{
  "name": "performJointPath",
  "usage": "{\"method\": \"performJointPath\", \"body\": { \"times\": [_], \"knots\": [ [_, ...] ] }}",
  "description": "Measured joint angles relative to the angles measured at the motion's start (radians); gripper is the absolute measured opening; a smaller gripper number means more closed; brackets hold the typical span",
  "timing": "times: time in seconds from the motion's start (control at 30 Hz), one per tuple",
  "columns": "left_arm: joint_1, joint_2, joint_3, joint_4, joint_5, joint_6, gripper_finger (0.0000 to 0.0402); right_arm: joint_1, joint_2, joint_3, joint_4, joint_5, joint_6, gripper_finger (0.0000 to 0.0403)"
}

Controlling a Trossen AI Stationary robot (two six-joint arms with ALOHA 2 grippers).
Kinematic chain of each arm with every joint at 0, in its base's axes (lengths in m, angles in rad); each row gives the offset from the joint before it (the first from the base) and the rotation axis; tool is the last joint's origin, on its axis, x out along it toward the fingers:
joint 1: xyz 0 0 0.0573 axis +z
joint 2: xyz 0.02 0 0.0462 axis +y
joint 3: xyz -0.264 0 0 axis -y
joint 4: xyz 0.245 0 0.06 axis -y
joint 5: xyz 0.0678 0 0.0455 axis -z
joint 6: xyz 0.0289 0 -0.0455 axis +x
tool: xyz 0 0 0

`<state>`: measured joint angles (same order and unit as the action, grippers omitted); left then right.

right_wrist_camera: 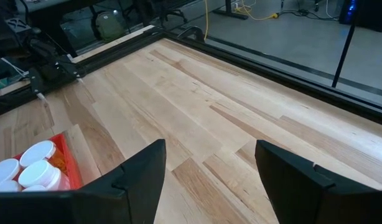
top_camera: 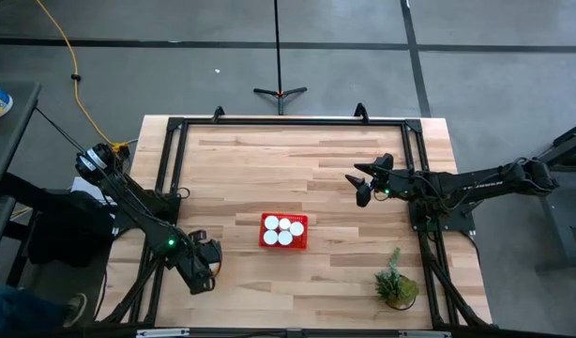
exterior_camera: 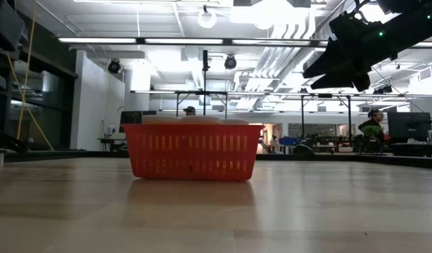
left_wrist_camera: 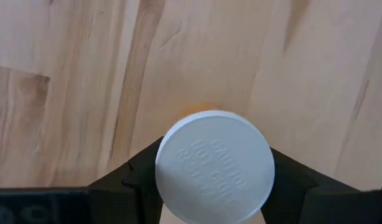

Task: Pick and place pill bottles into a basket
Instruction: Put the orange pill bottle into the red bin

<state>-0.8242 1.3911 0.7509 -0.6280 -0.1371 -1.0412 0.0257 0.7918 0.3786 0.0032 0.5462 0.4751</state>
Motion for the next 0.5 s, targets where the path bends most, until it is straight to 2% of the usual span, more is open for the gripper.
{"method": "performJointPath", "body": {
  "times": [0.13, 0.3, 0.5],
  "knots": [
    [0.0, 0.0, 0.004, 0.004, 0.003, -0.002, 0.0231, 0.0, 0.0, 0.0, 0.0, -0.001, 0.0, 0.0238],
    [0.0, 0.0, 0.032, -0.008, 0.002, 0.001, 0.0254, 0.0, 0.0, 0.0, 0.0, -0.004, 0.033, 0.0239],
    [0.029, 0.0, 0.076, -0.037, 0.003, 0.043, 0.023, 0.0, 0.0, 0.0, 0.001, -0.087, 0.043, 0.0239]
  ]
}}
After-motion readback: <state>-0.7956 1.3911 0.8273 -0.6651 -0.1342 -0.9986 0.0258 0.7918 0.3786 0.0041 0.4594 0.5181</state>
